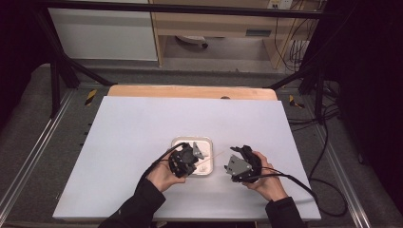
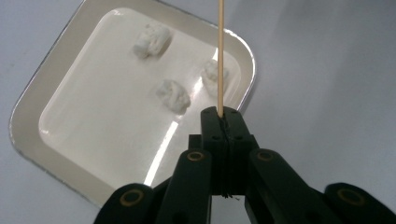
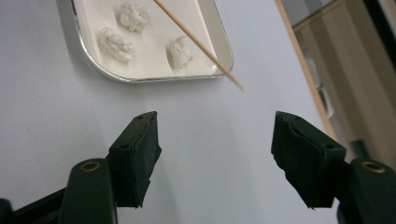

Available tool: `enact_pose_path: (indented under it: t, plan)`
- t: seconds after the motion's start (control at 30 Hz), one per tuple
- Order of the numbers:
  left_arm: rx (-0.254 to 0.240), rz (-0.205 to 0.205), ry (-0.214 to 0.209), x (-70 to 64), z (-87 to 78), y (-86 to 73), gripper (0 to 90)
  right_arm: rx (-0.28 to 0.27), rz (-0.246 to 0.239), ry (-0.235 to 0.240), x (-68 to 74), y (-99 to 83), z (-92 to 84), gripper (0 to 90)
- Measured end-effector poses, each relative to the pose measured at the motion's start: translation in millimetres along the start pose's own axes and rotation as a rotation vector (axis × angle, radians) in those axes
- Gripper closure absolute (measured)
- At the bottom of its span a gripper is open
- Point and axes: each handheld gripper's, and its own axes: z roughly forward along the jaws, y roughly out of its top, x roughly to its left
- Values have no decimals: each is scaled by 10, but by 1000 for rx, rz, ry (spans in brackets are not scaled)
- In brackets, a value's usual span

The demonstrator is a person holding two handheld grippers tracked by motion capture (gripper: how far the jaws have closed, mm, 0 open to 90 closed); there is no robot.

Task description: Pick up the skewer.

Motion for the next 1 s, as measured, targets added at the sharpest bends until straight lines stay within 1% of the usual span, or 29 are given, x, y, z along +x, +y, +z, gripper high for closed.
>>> enact_pose_path:
  t: [0.03,0.07,0.17,0.2,0.23,0.3,0.4,0.57,0.63,0.7,0.8,0.9,1.0]
  plan:
    - [-4,-13,3,14,-8,-31,889,-6,81,21,-23,-42,-13,284]
    - [-12,-23,7,31,-18,-63,889,-6,81,21,-23,-42,-13,284]
    - [-48,-56,7,75,-62,-155,889,-9,189,49,-44,-106,-20,224]
    - [-60,-63,11,88,-83,-186,889,-2,262,66,-55,-151,-20,196]
    - [-77,-74,11,100,-102,-219,889,-2,262,66,-55,-151,-20,196]
    - [-108,-93,20,121,-147,-287,889,11,332,92,-66,-198,-16,182]
    - [-162,-136,24,162,-213,-405,889,24,427,128,-69,-260,-9,135]
    - [-237,-188,47,218,-316,-612,888,24,532,174,-57,-322,9,76]
    - [-265,-208,54,233,-348,-694,888,33,559,182,-49,-332,20,52]
    - [-294,-233,59,248,-377,-772,888,39,574,185,-39,-330,34,32]
    - [-331,-262,74,256,-415,-895,888,23,609,193,-35,-310,43,26]
    - [-357,-292,79,262,-443,-1030,888,-7,658,198,-54,-291,31,19]
    - [-376,-312,84,265,-467,-1145,888,-26,699,195,-87,-272,22,12]
